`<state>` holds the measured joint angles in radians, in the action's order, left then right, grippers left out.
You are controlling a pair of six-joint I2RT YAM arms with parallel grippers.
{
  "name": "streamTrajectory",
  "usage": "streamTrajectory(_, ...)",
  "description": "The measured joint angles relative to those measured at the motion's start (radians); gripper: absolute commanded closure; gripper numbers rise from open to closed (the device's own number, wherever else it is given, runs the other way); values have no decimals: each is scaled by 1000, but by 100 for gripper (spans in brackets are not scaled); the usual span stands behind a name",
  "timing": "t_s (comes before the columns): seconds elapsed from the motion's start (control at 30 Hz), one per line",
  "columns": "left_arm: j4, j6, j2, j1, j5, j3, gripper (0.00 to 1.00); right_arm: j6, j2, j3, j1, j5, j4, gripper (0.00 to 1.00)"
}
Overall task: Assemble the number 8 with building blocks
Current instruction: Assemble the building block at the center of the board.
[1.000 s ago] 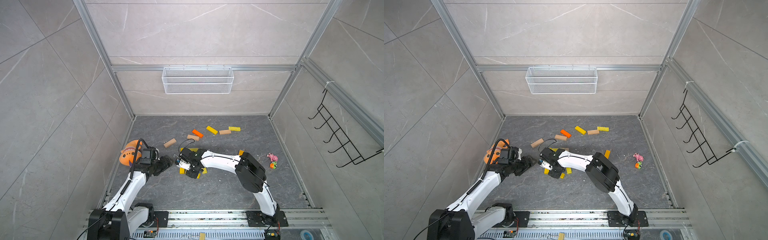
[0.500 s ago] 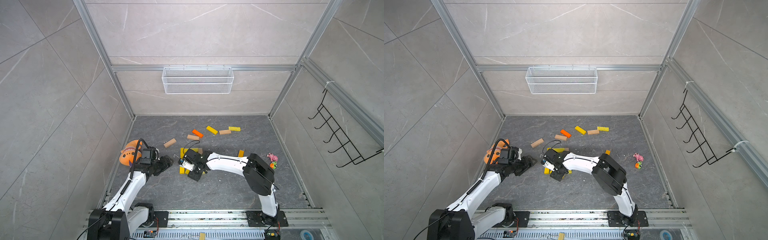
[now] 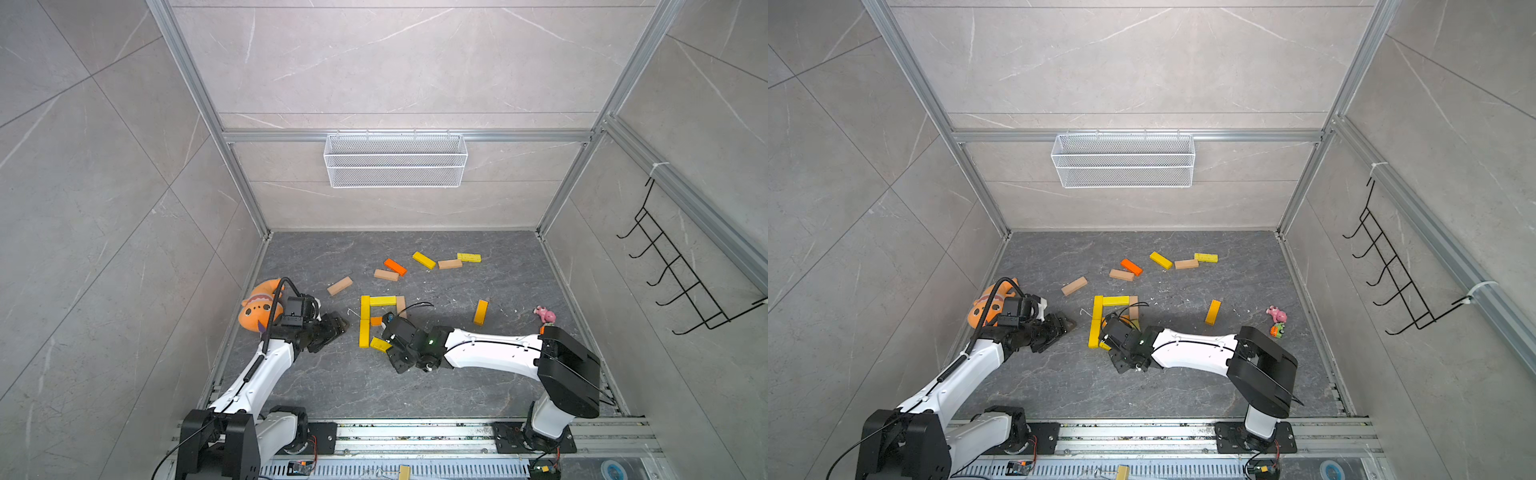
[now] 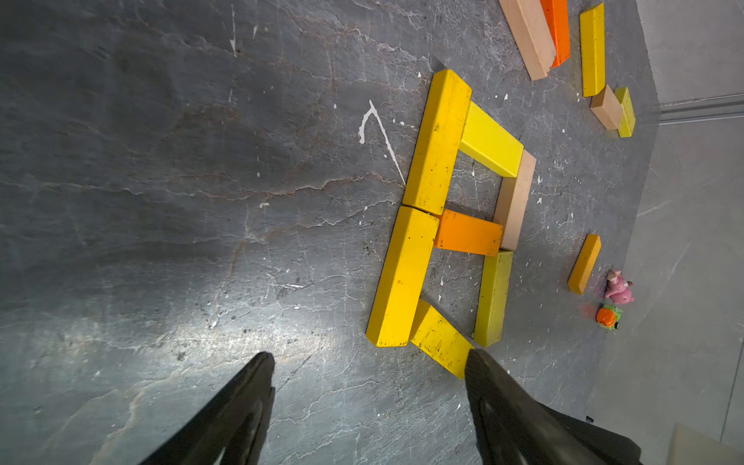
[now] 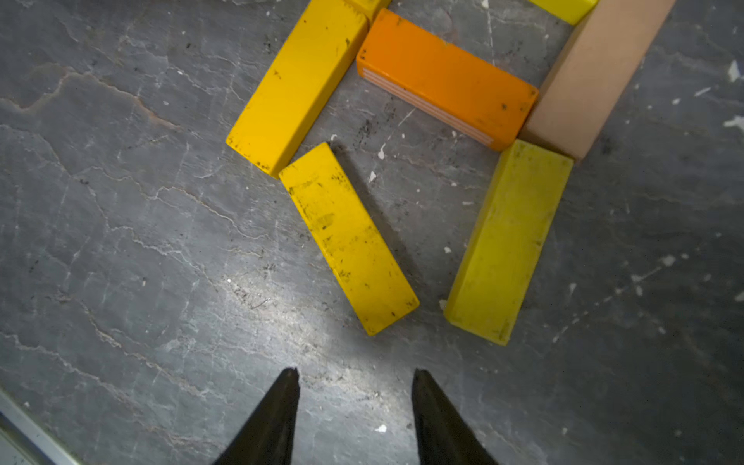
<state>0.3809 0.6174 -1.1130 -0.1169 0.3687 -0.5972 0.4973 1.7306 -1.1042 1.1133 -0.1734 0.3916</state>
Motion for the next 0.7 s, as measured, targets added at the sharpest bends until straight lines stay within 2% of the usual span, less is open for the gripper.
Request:
streamTrajectory(0.2,-1,-1,-10,0,5,-6,22,82,54,-3,6,-28,-39,61)
streamTrajectory(0.4,-1,-1,-13,0,5,-6,22,97,130,-29,6,-38,-42,65)
streamTrajectory(0.7,-1,-1,-13,0,6,-6,22,121,150,-40,6,-67,-41,69)
